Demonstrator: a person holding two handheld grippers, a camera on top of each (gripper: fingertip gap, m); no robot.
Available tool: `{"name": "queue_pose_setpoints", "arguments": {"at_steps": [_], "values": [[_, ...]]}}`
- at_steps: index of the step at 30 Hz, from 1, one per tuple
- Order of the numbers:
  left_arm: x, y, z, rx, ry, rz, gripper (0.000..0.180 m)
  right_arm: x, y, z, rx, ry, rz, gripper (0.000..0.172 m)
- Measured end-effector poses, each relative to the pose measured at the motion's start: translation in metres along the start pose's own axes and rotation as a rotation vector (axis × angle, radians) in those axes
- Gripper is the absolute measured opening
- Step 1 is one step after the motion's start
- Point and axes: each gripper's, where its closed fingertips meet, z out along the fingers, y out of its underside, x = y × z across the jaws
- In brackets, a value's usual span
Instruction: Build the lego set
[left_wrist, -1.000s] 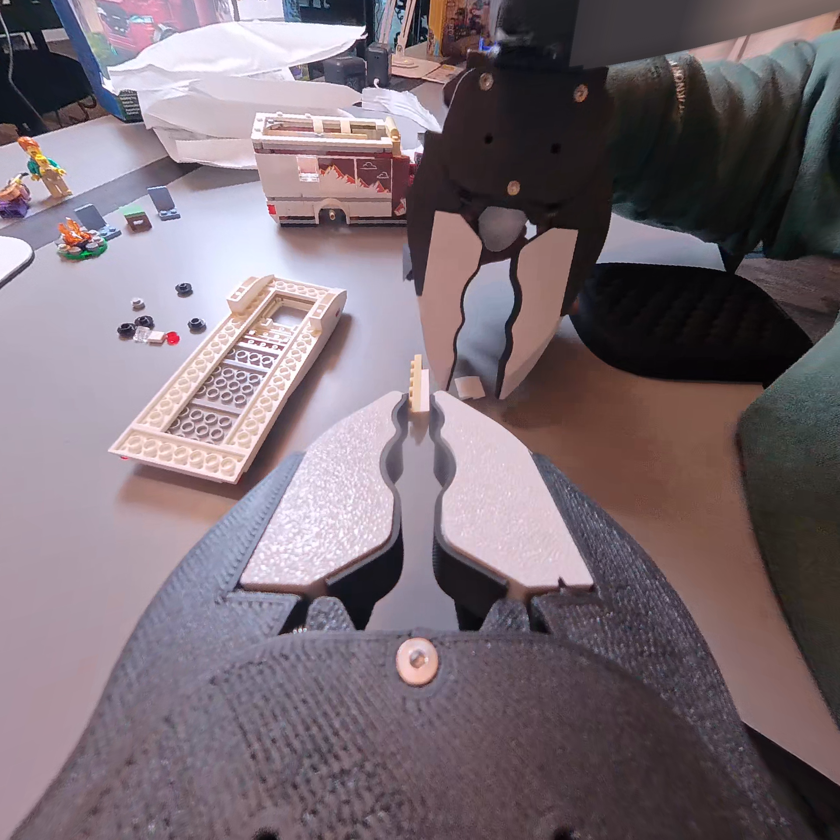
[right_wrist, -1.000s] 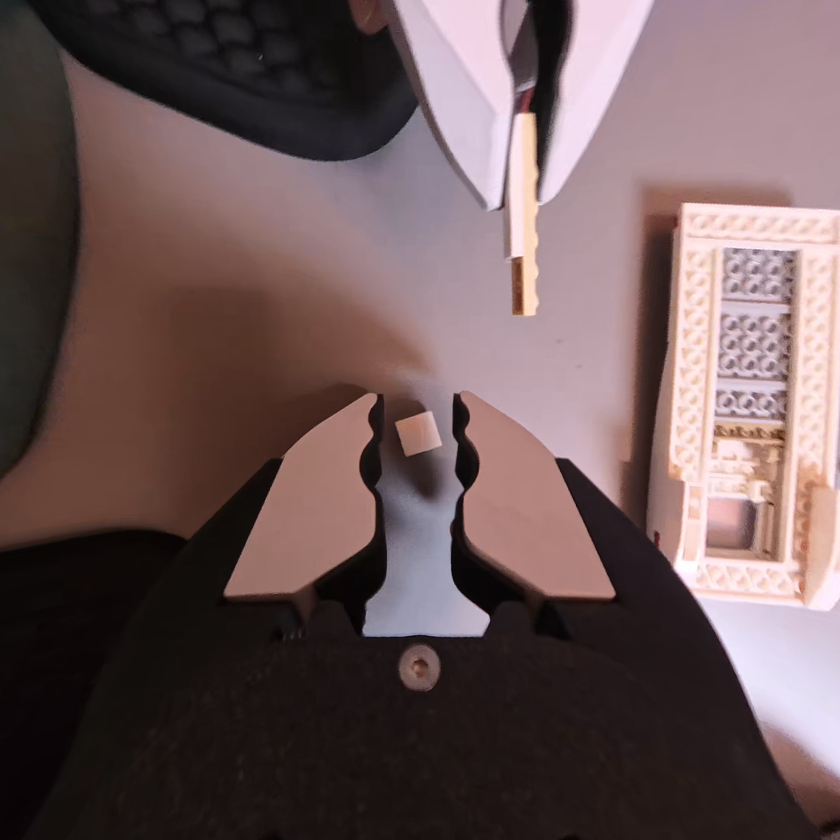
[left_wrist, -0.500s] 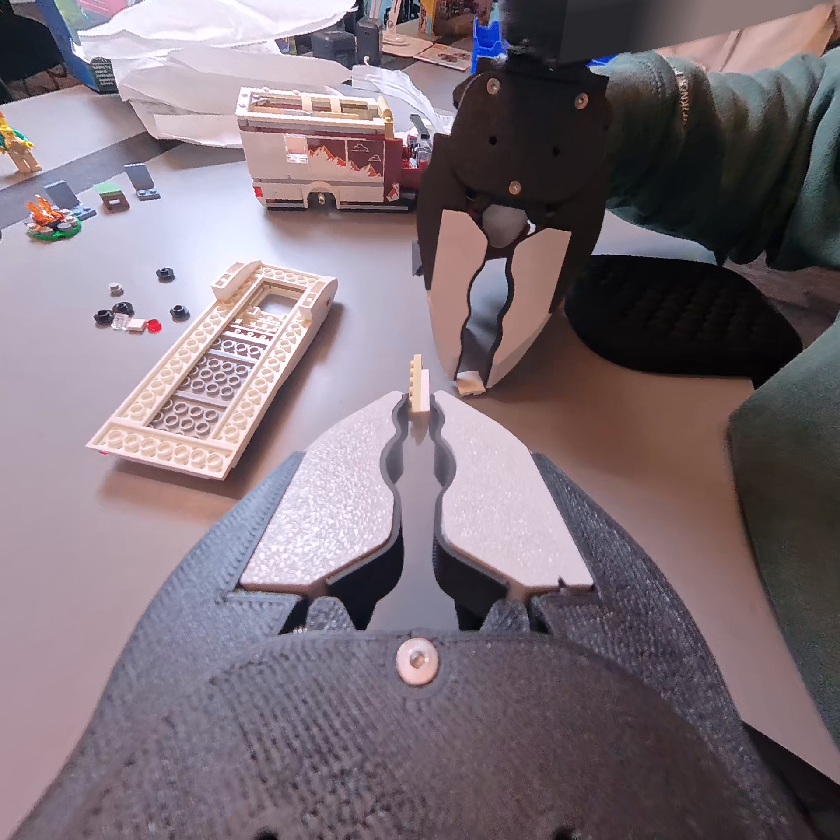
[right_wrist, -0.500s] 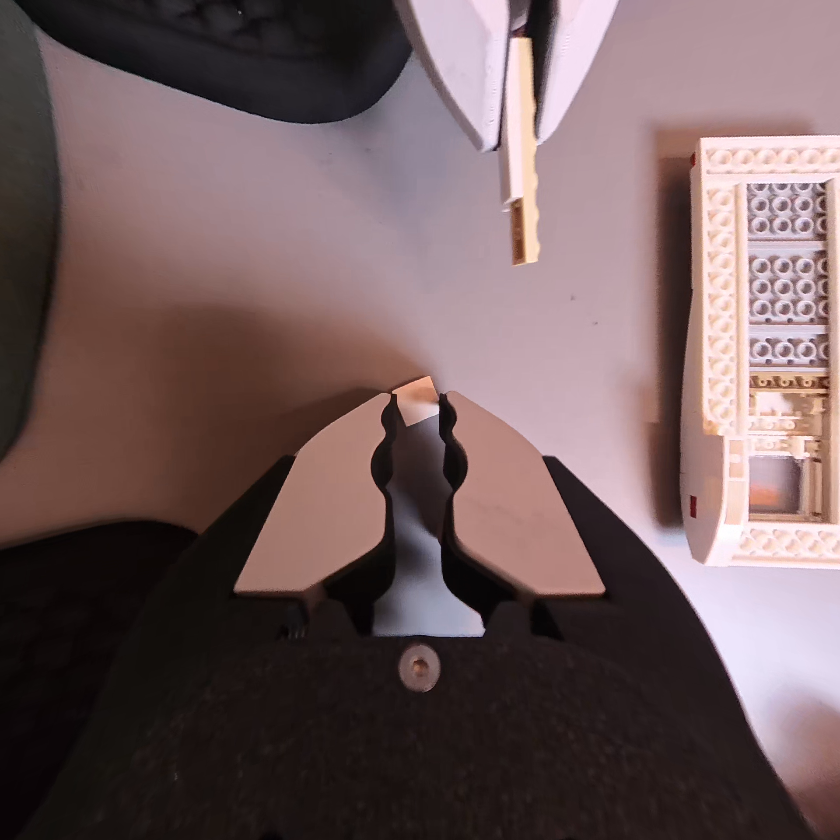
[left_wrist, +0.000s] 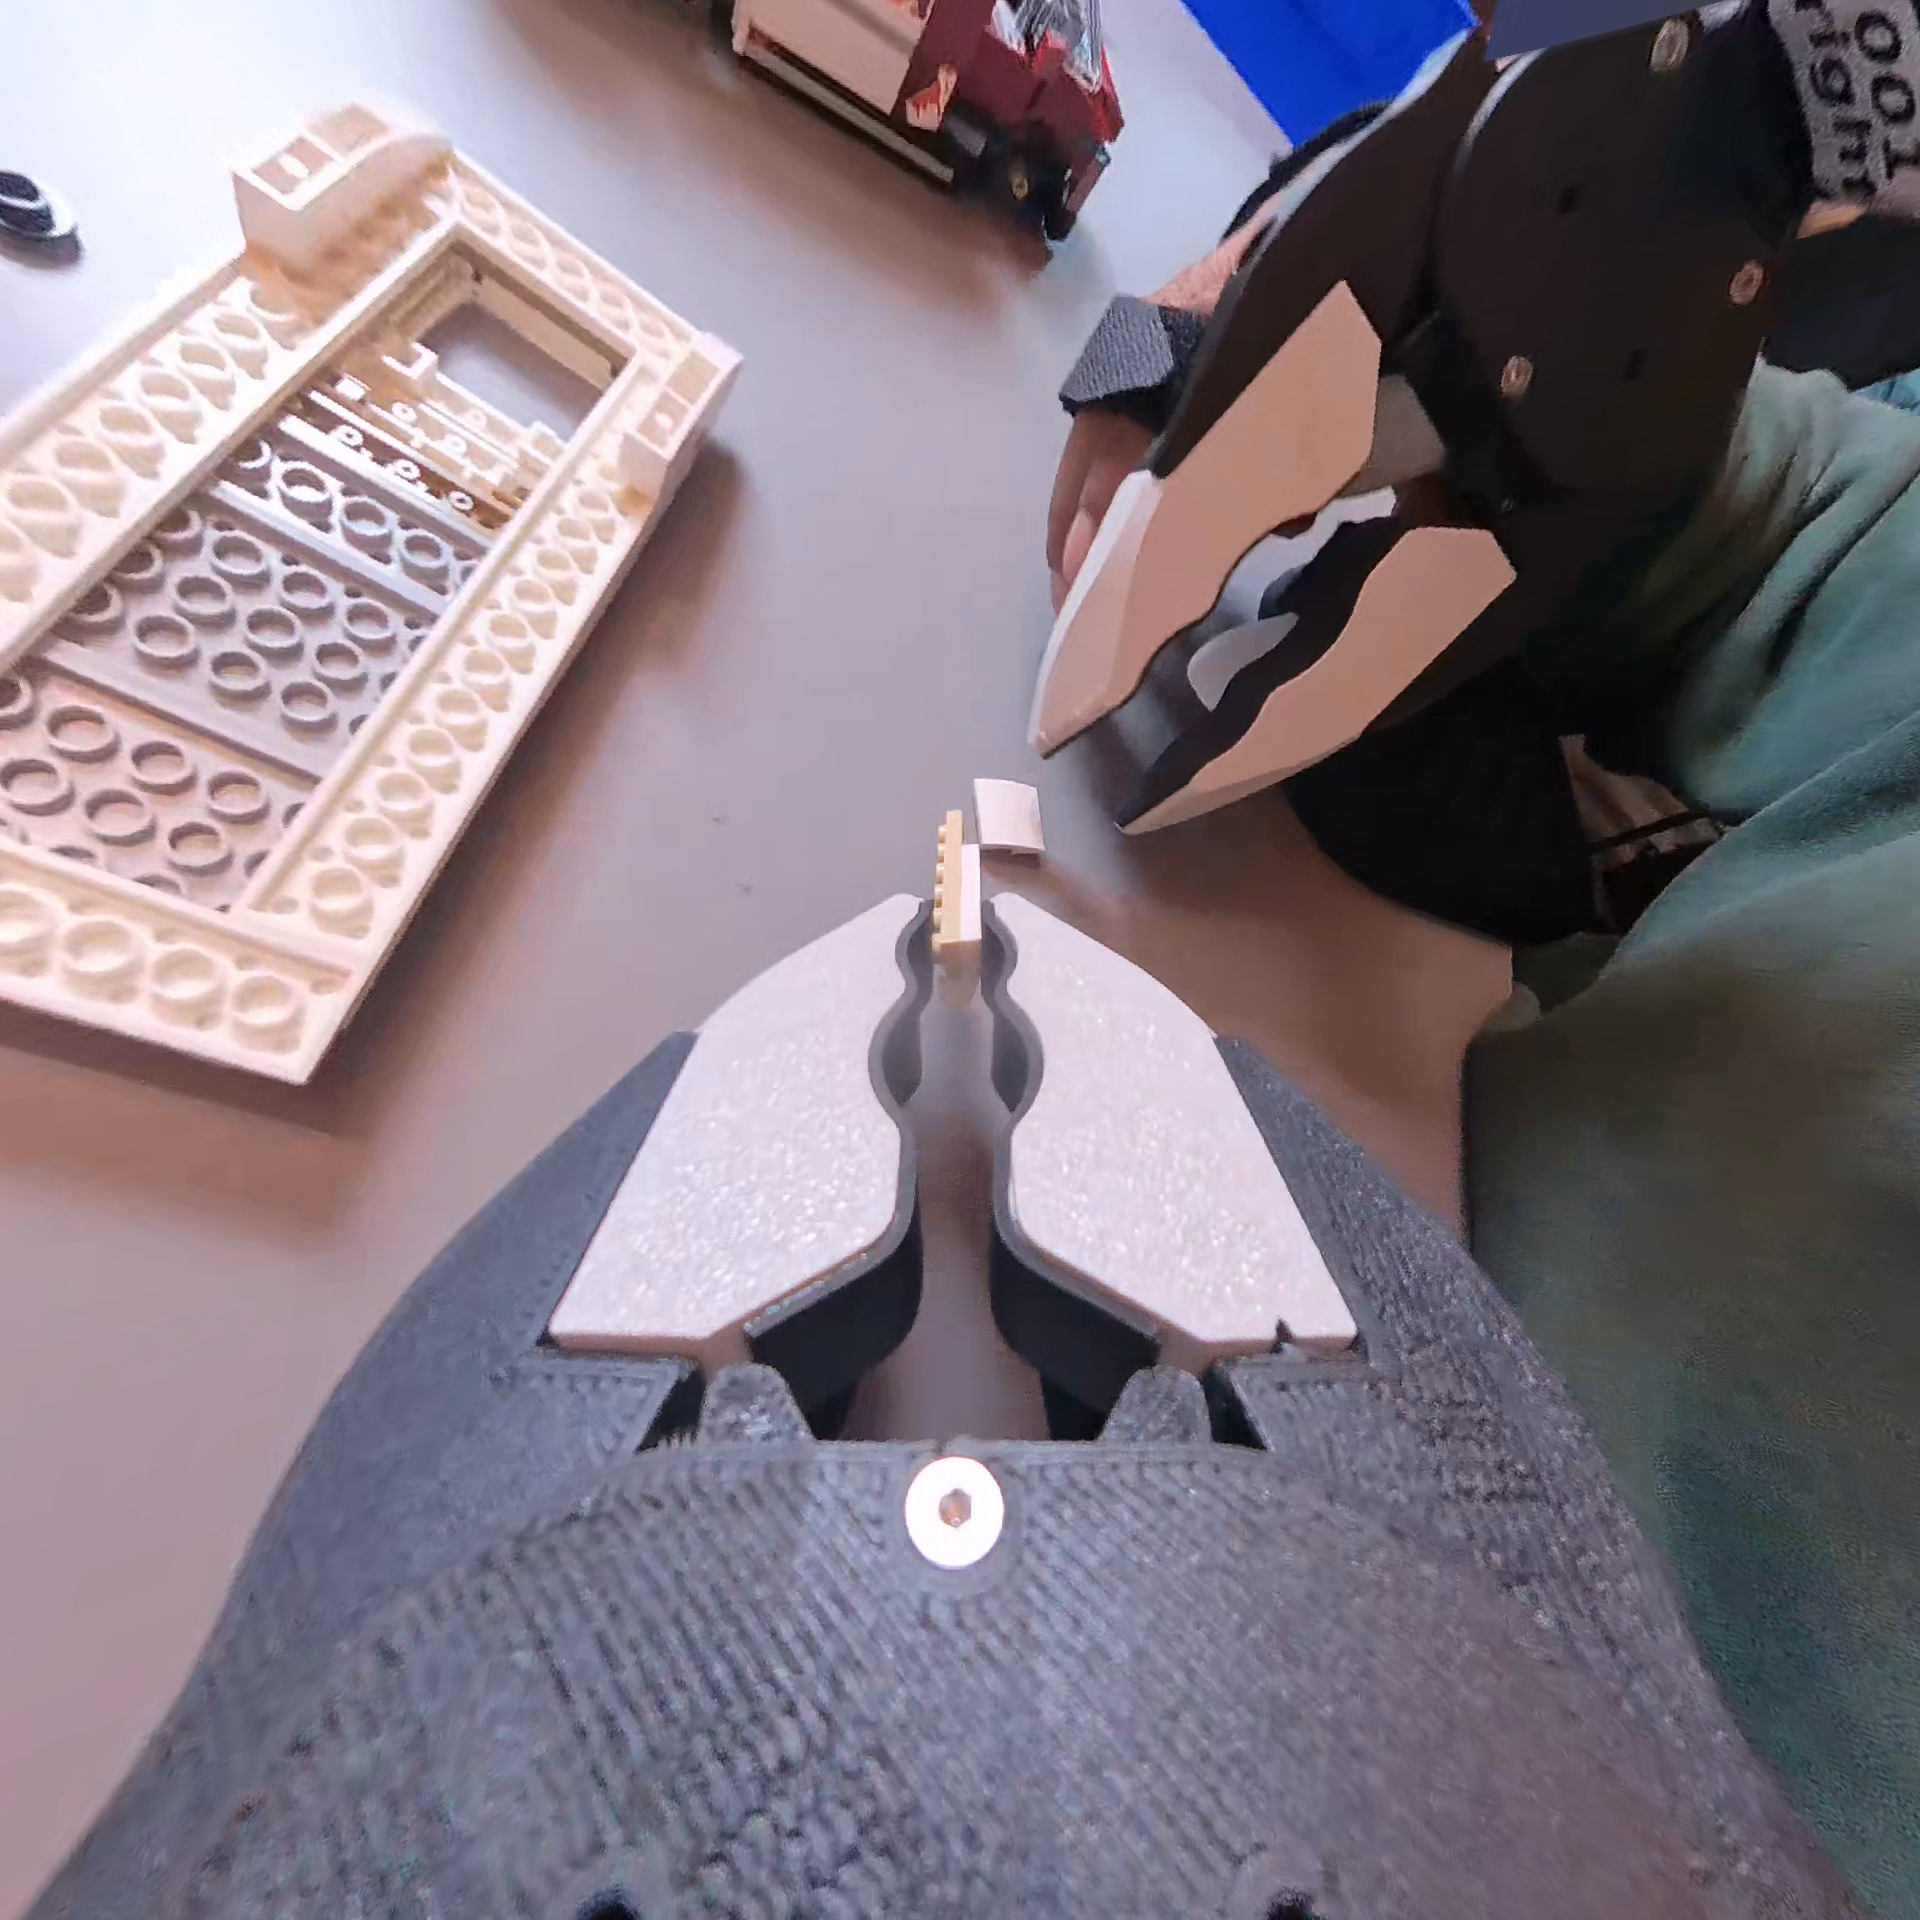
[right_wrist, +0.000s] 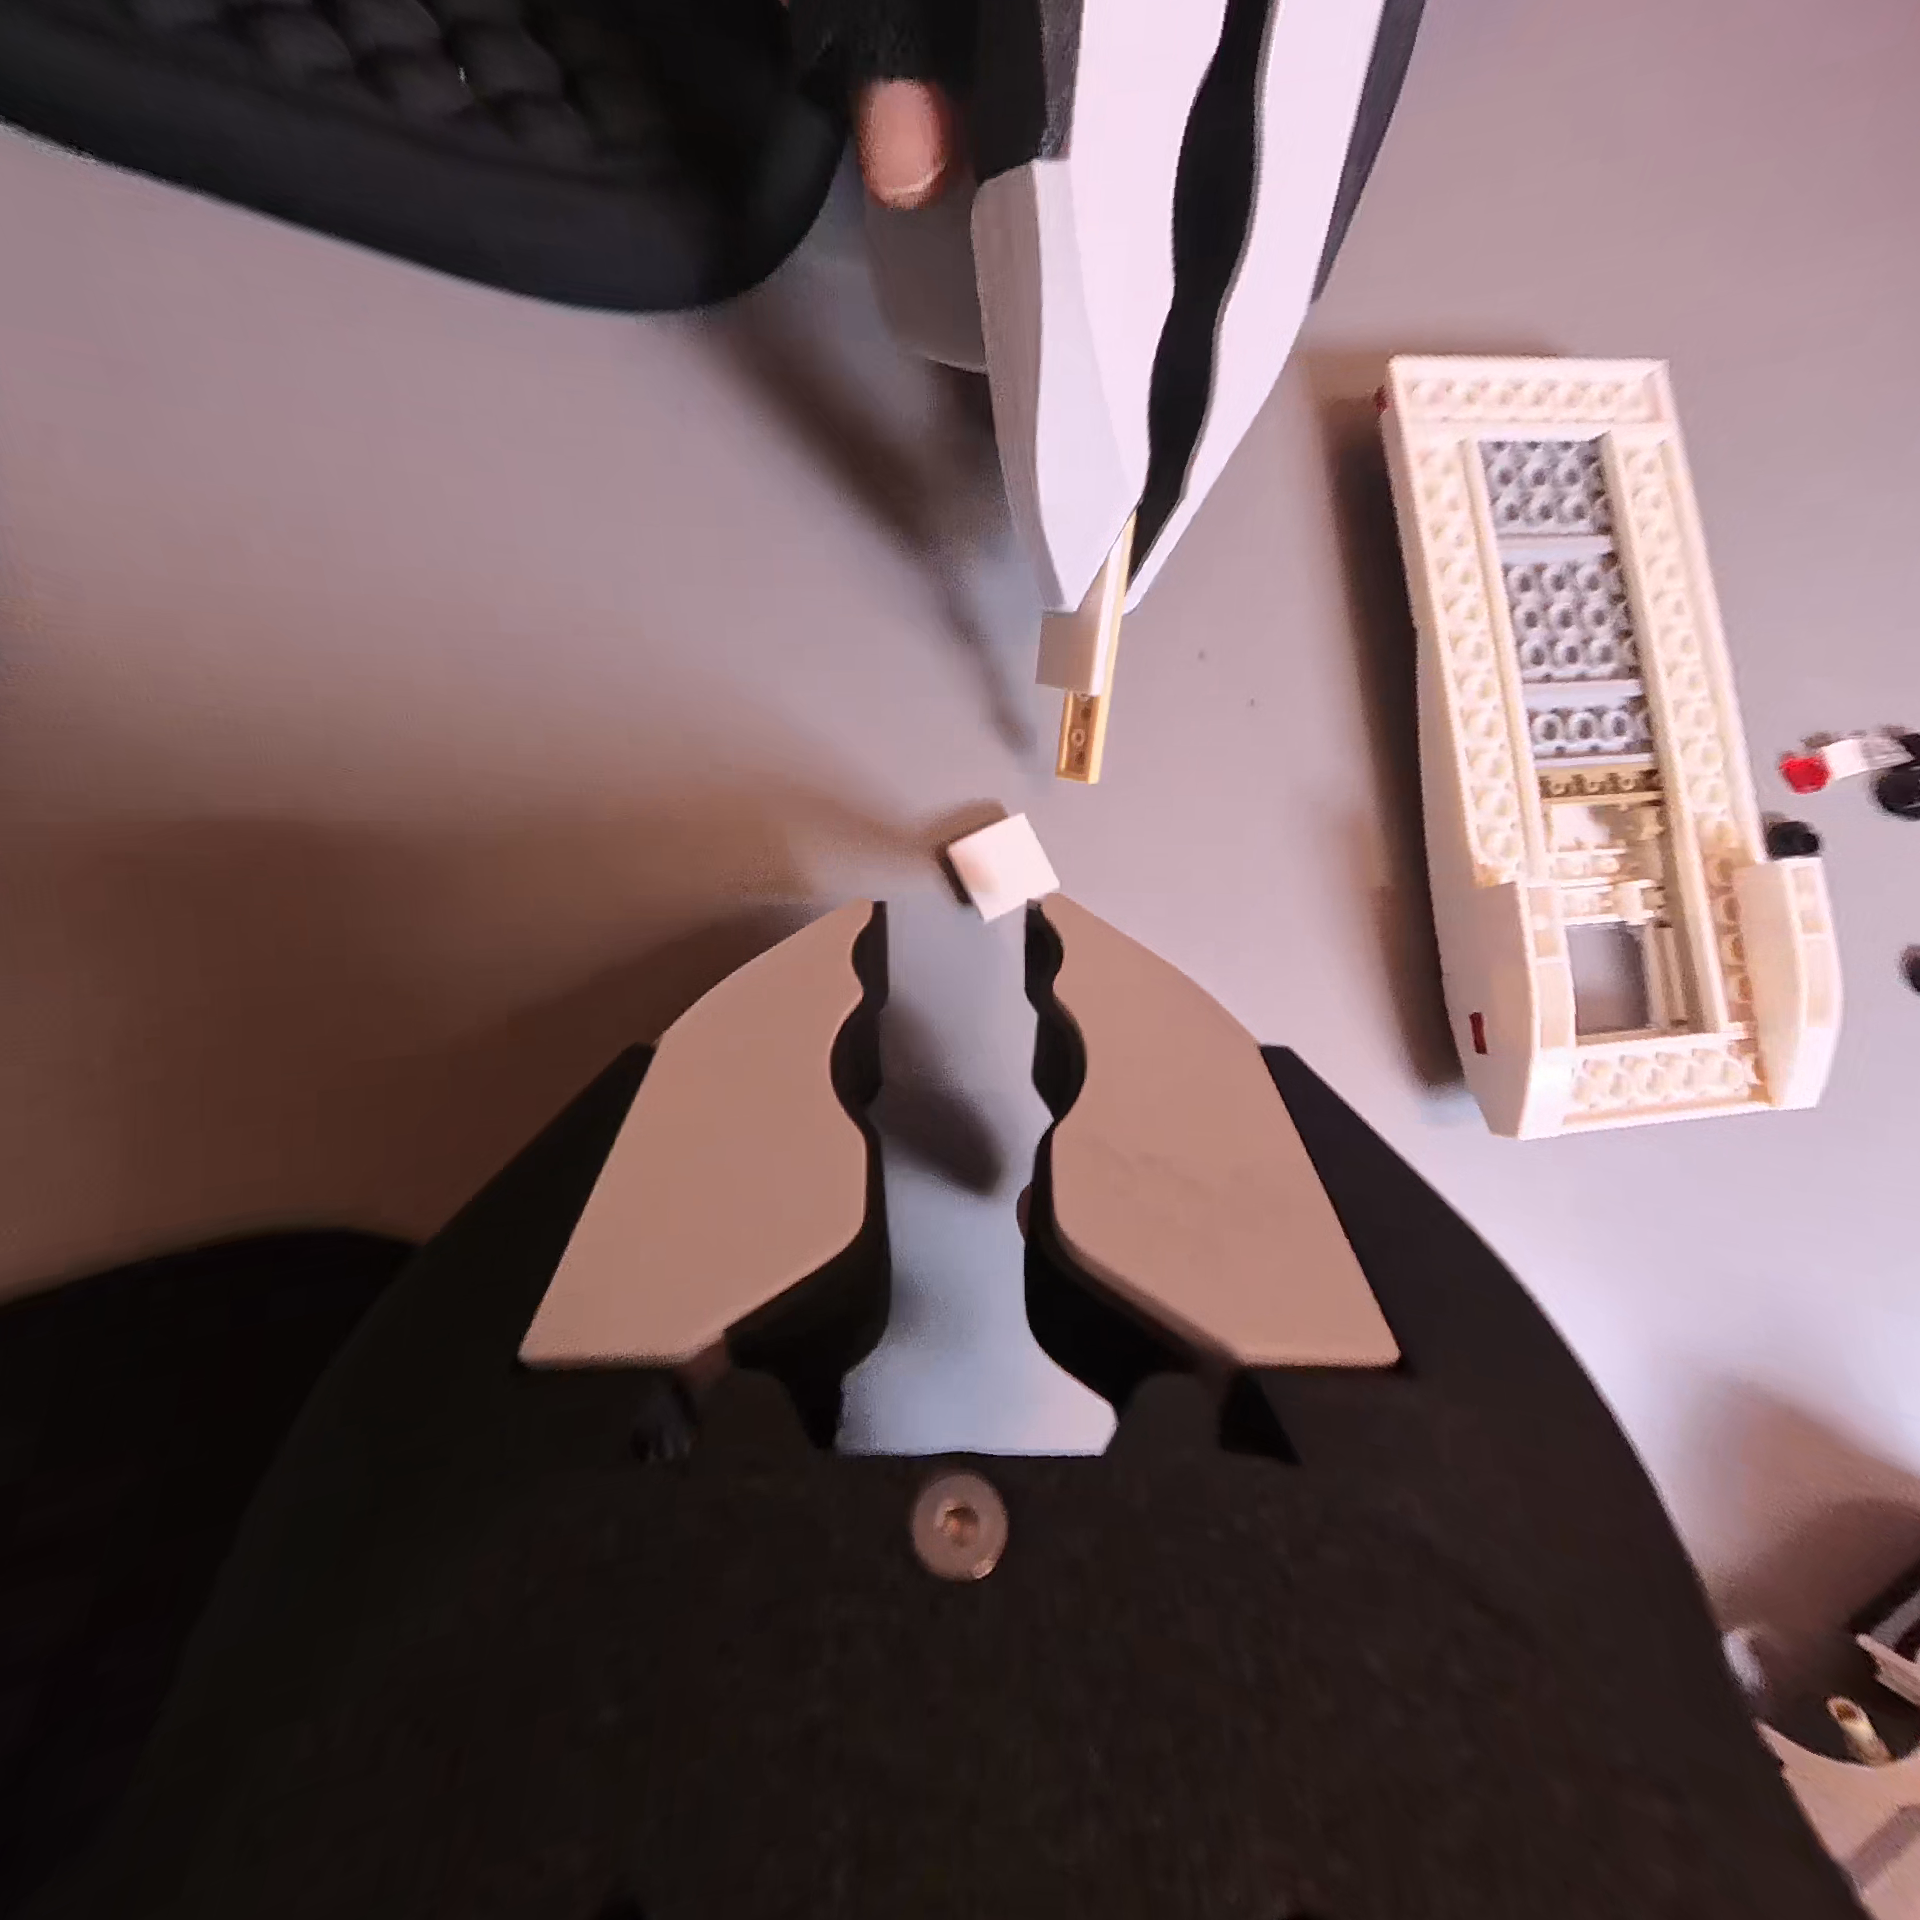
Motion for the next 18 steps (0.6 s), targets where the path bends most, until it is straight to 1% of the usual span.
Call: {"name": "queue_pose_setpoints", "arguments": {"at_steps": [1,5,7,11,13,15,18], "values": [[-0.001,0.001,0.002,-0.011,-0.007,0.001,0.008,0.001,0.003,0.001,-0.012,-0.028,-0.005,0.026],[-0.003,0.005,0.005,-0.041,-0.028,0.0,0.008,0.004,0.0,0.008,-0.048,-0.18,-0.036,0.028],[-0.004,0.004,0.005,-0.041,-0.033,-0.009,0.008,0.005,0.001,0.012,-0.099,-0.242,-0.07,0.028],[-0.004,0.005,0.005,-0.035,-0.038,-0.024,0.008,0.008,0.0,0.016,-0.135,-0.295,-0.078,0.021],[-0.004,0.005,0.005,-0.032,-0.039,-0.027,0.008,0.006,-0.001,0.016,-0.11,-0.266,-0.082,0.017],[-0.003,0.005,0.004,-0.032,-0.034,-0.032,0.008,0.008,-0.005,0.016,-0.05,-0.179,-0.076,0.017],[-0.002,0.004,0.006,-0.031,-0.01,-0.045,0.008,0.013,-0.015,0.012,0.08,-0.035,-0.039,0.017]]}}
